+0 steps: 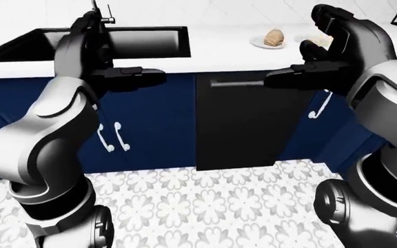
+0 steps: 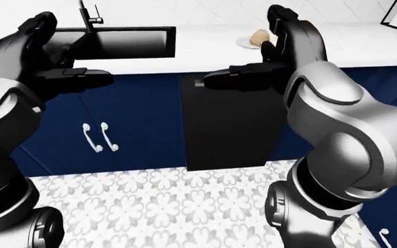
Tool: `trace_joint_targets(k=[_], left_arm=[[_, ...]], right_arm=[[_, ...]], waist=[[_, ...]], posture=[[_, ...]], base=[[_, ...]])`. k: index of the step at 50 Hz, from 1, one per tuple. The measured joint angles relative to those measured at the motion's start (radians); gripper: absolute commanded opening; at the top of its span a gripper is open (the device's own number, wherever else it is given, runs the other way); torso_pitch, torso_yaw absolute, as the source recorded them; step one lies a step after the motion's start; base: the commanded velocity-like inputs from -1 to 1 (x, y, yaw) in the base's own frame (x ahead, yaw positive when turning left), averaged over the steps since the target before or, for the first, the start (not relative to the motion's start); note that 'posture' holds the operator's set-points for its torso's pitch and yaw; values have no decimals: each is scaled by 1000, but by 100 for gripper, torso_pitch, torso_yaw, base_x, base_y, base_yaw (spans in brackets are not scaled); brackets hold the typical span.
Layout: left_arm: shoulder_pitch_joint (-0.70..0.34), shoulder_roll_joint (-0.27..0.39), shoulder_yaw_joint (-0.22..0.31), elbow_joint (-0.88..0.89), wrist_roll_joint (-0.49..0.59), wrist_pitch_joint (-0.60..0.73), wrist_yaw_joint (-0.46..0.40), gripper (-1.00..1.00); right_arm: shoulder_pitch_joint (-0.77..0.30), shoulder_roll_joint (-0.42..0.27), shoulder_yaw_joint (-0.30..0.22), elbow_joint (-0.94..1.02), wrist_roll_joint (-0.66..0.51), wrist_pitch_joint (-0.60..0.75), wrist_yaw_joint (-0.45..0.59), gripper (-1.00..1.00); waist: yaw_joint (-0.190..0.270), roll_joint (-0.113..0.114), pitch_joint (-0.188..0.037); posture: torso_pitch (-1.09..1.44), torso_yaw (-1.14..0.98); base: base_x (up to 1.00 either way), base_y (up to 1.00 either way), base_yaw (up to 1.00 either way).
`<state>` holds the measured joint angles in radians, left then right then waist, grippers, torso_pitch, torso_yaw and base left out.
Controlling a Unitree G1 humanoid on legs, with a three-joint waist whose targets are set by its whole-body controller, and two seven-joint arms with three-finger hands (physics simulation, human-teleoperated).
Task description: Place all breads on the cutting board.
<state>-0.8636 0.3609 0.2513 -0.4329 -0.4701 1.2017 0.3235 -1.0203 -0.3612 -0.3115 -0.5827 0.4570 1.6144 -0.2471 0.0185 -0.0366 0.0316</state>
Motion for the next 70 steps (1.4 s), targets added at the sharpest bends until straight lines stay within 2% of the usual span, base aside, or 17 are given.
trace_joint_targets(k=[1,5,15,17,21,24,27,28,35,41,42,47,54,57,65,68,70], left_arm=[[-1,-2,-3,-1,1,-4,0,100],[-11,-16,-42,24,-13,12,-12,100],[-35,-6,-18,14,-3,4,-12,100],[-19,-4,-9,20,0,6,-10,100],[-21,0,-8,40,7,23,-4,100],[-28,1,-9,21,4,13,-7,100],[-29,2,-3,10,1,10,-7,100],[-30,-4,-5,8,0,11,-6,100],[-18,-8,-16,18,-25,29,-11,100],[-17,4,1,-7,-25,12,6,100],[-8,5,3,-7,-24,9,7,100],[7,5,7,9,-21,32,16,100],[-16,5,6,-9,-30,20,15,100],[-4,-6,-18,-4,-43,27,10,100],[-6,3,-2,-15,-45,23,18,100],[-9,5,-2,-10,-45,22,20,100],[7,7,3,5,-39,16,21,100]], right_arm=[[-1,-2,-7,2,13,0,-10,100],[18,-14,-39,18,55,0,-62,100],[2,-31,-41,19,182,0,-153,100],[12,-25,-31,22,210,0,-170,100],[1,-30,-26,36,260,0,-197,100],[-12,-37,-33,30,278,0,-214,100],[-16,-37,-34,32,292,0,-226,100],[-14,-42,-37,34,295,0,-229,100],[-8,-45,-42,48,313,0,-267,100],[-6,-36,-47,30,343,0,-283,100],[6,-28,-45,23,347,0,-284,100],[27,-18,-40,17,359,0,-280,100],[13,-30,-45,12,346,0,-274,100],[31,-38,-67,24,348,0,-291,100],[27,-39,-64,14,388,0,-320,100],[19,-45,-63,22,396,0,-323,100],[26,-36,-54,21,406,0,-325,100]], waist=[[-3,-20,-6],[-14,0,14],[-5,94,13],[3,75,17],[-5,77,-1],[-4,43,1],[0,-14,-1],[-7,-17,-4],[-7,33,20],[-3,89,13],[3,76,17],[-3,76,1],[-5,-21,-4],[-16,-9,14],[-2,54,17],[-5,93,13],[6,81,18]], posture=[[0,0],[0,0],[0,0],[0,0],[0,0],[0,0],[0,0],[0,0],[0,0],[0,0],[0,0],[0,0],[0,0],[0,0],[0,0],[0,0],[0,0]], base=[[0,-30,0],[0,-30,0],[0,-30,0],[0,-30,0],[0,-30,0],[0,-30,0],[0,-31,0],[0,-30,0],[0,-31,0],[0,-31,0],[0,-30,0],[0,-31,0],[0,-31,0],[0,-31,0],[0,-31,0],[0,-31,0],[0,-31,0]])
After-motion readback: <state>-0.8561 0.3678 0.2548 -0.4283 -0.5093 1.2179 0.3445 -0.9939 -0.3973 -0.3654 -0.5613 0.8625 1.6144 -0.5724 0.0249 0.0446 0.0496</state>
